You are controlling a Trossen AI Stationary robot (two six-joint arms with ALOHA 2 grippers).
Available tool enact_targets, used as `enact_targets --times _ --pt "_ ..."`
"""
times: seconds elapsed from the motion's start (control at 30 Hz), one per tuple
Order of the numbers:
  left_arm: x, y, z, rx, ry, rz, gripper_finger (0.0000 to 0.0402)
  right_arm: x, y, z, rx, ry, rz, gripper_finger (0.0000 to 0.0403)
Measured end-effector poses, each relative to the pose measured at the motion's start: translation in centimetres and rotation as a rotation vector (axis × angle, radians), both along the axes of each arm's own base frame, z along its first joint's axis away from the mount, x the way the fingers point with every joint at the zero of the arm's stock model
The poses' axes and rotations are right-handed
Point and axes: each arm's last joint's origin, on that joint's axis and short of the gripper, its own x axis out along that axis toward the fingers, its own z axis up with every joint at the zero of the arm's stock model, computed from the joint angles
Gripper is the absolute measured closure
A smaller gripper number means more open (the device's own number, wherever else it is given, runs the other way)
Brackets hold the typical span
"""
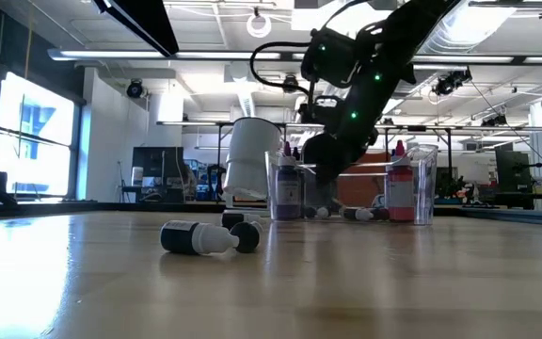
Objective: Pick & Place food coloring
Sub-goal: Put the small purple food coloring bottle into the transparent container, then put the small black food coloring bottle into the transparent container
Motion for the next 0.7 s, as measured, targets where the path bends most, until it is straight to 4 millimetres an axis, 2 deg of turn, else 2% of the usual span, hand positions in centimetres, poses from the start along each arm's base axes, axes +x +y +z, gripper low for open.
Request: enact_targets --times 0.4,0.57,0.7 --pt "0.0 0.0 0.0 -0.003 -0.005 0.0 0.0264 0.1 0.1 0.1 0.042 -0.011 0.038 0.0308" --pt "0.0 0.0 0.0 -0.003 -0.004 0.0 0.0264 0.4 1.9 0.8 0.109 -0.061 0.124 0.0308" --pt "0.1 -0.1 0.0 -0.01 -0.011 -0.001 0.0264 0.2 3.5 2.2 0.108 -0.093 0.174 0.0308"
